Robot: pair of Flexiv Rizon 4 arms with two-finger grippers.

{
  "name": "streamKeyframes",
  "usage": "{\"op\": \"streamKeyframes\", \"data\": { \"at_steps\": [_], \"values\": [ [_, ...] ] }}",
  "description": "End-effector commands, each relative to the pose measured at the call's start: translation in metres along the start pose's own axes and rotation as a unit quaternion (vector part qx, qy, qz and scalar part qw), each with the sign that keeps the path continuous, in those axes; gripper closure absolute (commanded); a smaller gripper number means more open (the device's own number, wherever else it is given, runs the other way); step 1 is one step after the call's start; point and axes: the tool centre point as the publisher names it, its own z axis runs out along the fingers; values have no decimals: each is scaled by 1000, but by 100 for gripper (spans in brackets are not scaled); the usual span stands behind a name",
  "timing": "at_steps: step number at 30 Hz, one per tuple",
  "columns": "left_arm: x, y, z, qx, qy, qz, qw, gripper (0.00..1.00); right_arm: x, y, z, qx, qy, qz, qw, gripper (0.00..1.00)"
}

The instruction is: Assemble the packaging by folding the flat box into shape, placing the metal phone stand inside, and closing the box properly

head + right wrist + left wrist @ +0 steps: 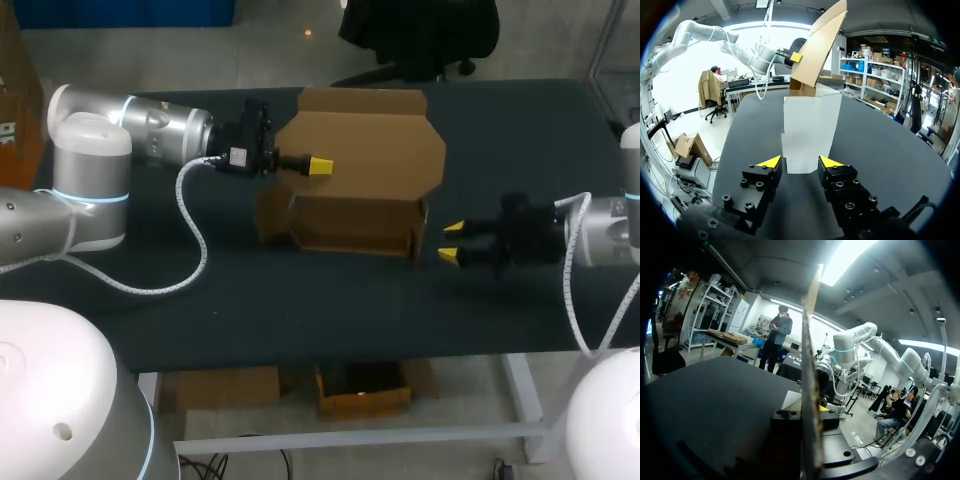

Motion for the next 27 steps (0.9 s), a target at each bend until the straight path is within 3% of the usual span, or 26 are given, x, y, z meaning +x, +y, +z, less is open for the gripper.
{"op": "streamKeyframes", "data": {
  "at_steps": [1, 27],
  "values": [
    [-2, 3, 1, 0, 2, 0, 1000, 100, -9, -1, 9, -8, 26, 0, 1000, 56],
    [-2, 3, 1, 0, 2, 0, 1000, 100, -10, 6, 39, -11, 21, 8, 1000, 55]
  ]
}}
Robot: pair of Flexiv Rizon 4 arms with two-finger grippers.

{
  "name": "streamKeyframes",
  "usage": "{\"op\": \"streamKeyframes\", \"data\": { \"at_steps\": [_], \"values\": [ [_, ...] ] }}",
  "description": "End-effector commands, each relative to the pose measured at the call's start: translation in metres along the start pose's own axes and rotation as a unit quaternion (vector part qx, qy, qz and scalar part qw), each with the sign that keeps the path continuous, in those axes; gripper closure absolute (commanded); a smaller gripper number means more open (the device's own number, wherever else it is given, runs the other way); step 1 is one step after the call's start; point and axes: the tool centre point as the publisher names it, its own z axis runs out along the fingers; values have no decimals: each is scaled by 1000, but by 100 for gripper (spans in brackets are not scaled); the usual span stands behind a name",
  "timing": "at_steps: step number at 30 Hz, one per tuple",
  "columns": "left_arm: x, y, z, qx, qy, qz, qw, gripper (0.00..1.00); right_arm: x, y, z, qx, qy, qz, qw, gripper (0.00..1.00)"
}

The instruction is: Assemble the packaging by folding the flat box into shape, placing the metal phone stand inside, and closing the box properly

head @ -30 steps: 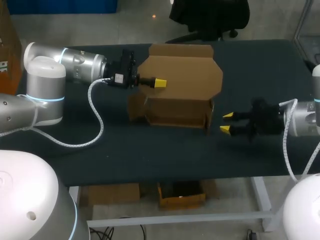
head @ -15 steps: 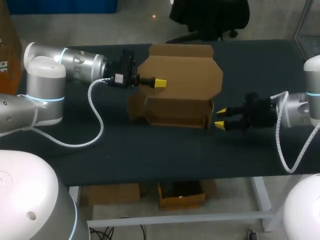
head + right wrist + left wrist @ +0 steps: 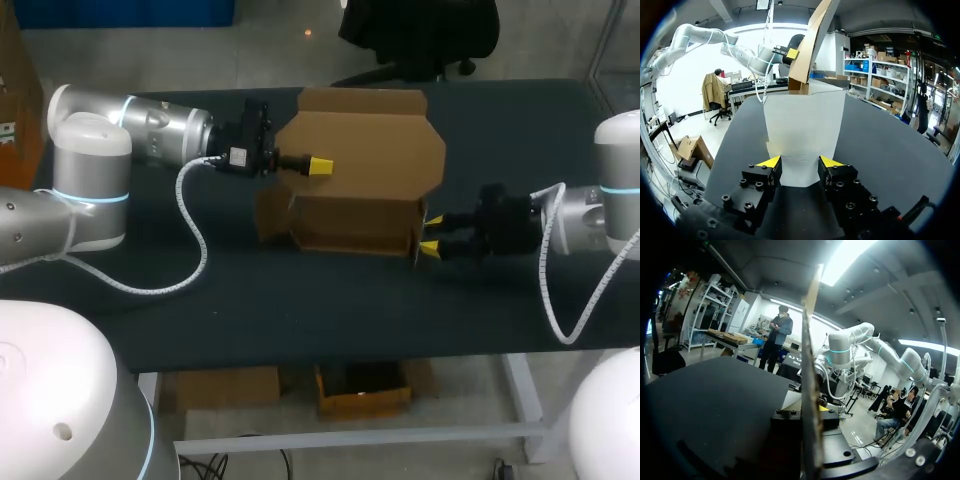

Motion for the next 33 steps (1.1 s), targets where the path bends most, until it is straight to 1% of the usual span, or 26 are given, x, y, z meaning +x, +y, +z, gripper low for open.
{"op": "streamKeyframes", "data": {
  "at_steps": [1, 9, 16, 23, 31, 33],
  "values": [
    [-2, 3, 1, 0, 2, 0, 1000, 100, -2, 1, 6, -4, -5, 3, 1000, 55],
    [-2, 3, 1, 0, 2, 0, 1000, 100, -4, 3, 10, -11, -25, 13, 1000, 54],
    [-2, 3, 1, 0, 2, 0, 1000, 100, -5, 5, 15, -16, -59, 24, 998, 53],
    [-2, 3, 1, 0, 2, 0, 1000, 100, -5, 5, 20, -8, -86, 34, 996, 52],
    [-2, 3, 1, 0, 2, 0, 1000, 100, -5, 6, 24, -7, -114, 47, 992, 51],
    [-2, 3, 1, 0, 2, 0, 1000, 100, -5, 7, 25, -7, -117, 50, 992, 30]
  ]
}}
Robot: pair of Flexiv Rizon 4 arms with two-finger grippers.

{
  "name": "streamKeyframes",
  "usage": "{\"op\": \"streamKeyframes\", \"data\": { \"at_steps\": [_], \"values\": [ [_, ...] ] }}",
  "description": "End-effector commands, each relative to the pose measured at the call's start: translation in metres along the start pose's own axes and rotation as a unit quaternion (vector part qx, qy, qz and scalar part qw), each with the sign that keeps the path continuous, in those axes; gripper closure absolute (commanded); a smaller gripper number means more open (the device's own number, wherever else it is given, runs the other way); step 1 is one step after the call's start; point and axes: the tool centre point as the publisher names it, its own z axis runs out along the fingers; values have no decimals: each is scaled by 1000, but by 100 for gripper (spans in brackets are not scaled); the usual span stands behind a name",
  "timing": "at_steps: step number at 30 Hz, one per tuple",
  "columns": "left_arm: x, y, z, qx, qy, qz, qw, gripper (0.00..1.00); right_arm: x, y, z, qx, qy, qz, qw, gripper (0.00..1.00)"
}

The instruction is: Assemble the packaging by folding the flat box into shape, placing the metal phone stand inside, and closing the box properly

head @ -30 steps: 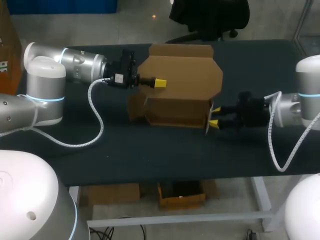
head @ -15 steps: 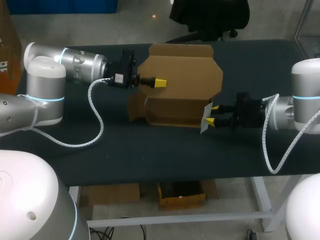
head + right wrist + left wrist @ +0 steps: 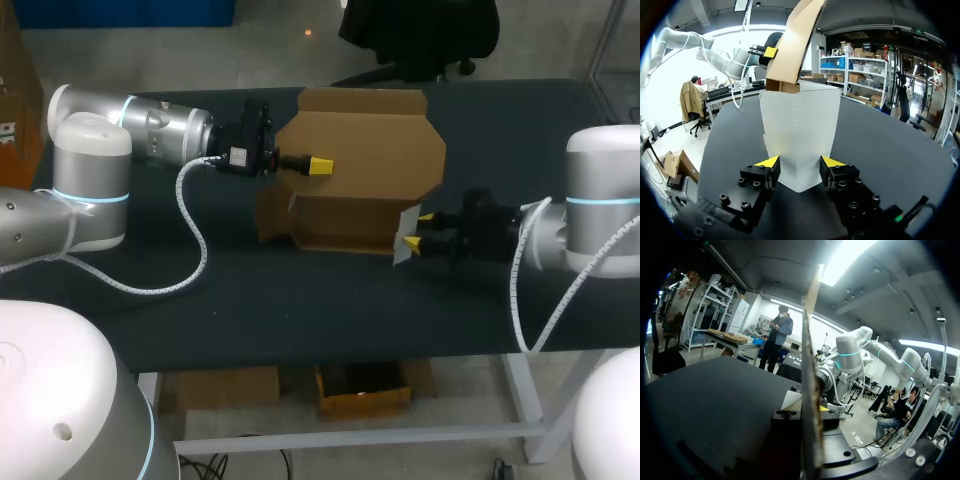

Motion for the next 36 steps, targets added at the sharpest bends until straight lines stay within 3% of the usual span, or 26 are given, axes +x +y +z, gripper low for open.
{"op": "streamKeyframes", "data": {
  "at_steps": [1, 4, 20, 27, 36],
  "values": [
    [-2, 3, 1, 0, 2, 0, 1000, 100, 4, 0, 6, -4, -16, 1, 1000, 26],
    [-2, 3, 1, 0, 2, 0, 1000, 100, 4, 0, 7, -5, -22, 6, 1000, 32],
    [-2, 3, 1, 0, 2, 0, 1000, 100, 2, -1, 9, -11, -54, 25, 998, 35],
    [-2, 3, 1, 0, 2, 0, 1000, 100, 0, -2, 11, -14, -64, 33, 997, 50],
    [-2, 3, 1, 0, 2, 0, 1000, 100, 0, 0, 14, -17, -89, 44, 995, 50]
  ]
}}
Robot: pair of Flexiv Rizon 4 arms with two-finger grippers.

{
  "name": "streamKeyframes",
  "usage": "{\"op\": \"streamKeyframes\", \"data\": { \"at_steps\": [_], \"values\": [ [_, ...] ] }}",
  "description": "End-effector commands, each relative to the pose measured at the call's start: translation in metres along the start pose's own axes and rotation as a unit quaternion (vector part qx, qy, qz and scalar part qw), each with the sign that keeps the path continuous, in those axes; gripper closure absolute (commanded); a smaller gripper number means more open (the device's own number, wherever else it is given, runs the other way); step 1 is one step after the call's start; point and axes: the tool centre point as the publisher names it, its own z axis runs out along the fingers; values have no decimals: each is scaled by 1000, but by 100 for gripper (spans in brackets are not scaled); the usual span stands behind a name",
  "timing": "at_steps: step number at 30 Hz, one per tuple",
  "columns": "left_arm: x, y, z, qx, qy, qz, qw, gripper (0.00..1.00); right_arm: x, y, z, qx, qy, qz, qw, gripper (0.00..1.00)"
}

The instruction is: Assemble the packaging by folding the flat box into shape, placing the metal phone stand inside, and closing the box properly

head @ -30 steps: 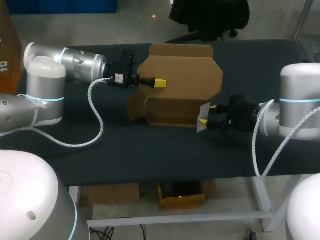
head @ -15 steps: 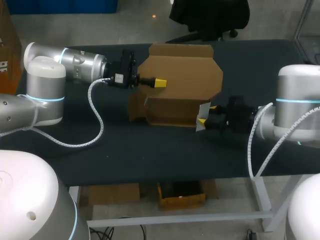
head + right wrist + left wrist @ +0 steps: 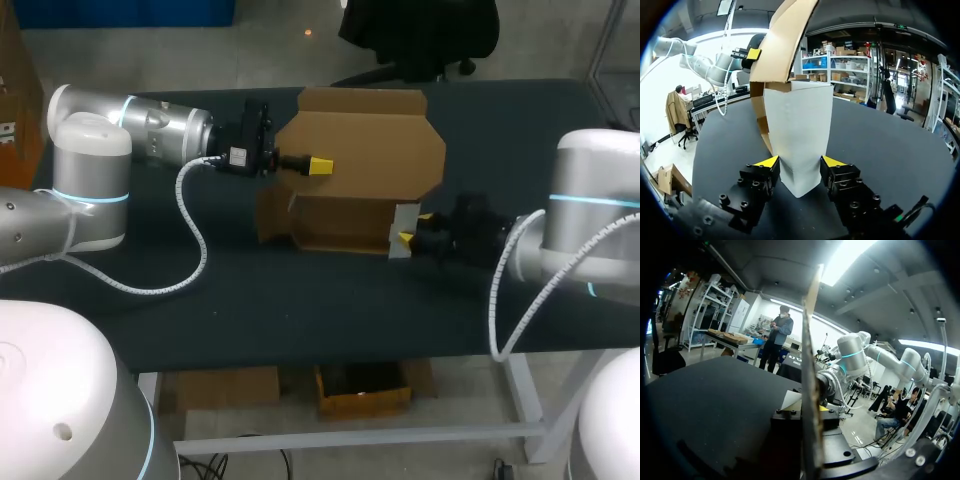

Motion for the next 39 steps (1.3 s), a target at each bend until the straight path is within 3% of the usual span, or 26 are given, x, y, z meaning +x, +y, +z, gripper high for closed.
{"op": "streamKeyframes", "data": {
  "at_steps": [1, 21, 39],
  "values": [
    [-2, 3, 1, 0, 2, 0, 1000, 100, 6, -2, 6, -6, -26, 1, 1000, 50],
    [-2, 3, 1, 0, 2, 0, 1000, 100, 13, -3, 2, -13, -126, 22, 992, 49],
    [-2, 3, 1, 0, 2, 0, 1000, 100, 13, -2, -2, -11, -219, 36, 975, 49]
  ]
}}
